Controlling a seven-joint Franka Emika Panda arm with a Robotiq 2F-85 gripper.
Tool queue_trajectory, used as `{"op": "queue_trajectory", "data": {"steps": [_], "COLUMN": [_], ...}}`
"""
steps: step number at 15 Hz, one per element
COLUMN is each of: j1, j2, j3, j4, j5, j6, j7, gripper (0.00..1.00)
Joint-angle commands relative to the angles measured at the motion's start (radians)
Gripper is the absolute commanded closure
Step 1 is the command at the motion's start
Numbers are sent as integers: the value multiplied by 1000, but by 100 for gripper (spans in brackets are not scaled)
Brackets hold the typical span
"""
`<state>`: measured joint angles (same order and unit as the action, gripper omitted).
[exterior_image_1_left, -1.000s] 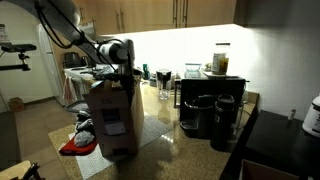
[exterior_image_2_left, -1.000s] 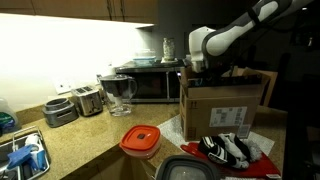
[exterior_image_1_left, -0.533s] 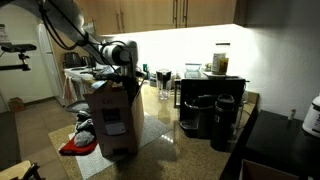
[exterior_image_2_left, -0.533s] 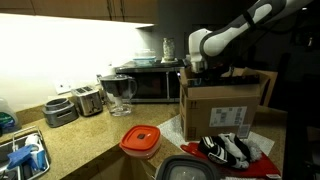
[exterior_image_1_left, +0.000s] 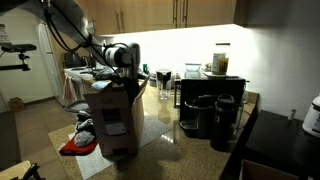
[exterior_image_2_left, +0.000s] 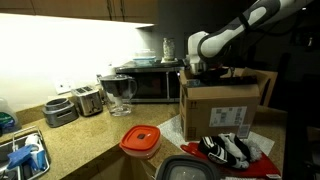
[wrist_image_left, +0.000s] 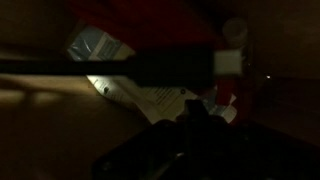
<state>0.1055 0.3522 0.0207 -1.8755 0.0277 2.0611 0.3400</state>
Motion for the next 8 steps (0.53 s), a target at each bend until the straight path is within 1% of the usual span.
{"op": "queue_trajectory", "data": {"steps": [1, 8], "j1": [2, -4], "j2": [-10, -135], "j3": [-4, -23], "j4": [-10, -32], "j5": [9, 1], "j6": [-19, -95], "j7": [26, 76], "gripper": [100, 100]}}
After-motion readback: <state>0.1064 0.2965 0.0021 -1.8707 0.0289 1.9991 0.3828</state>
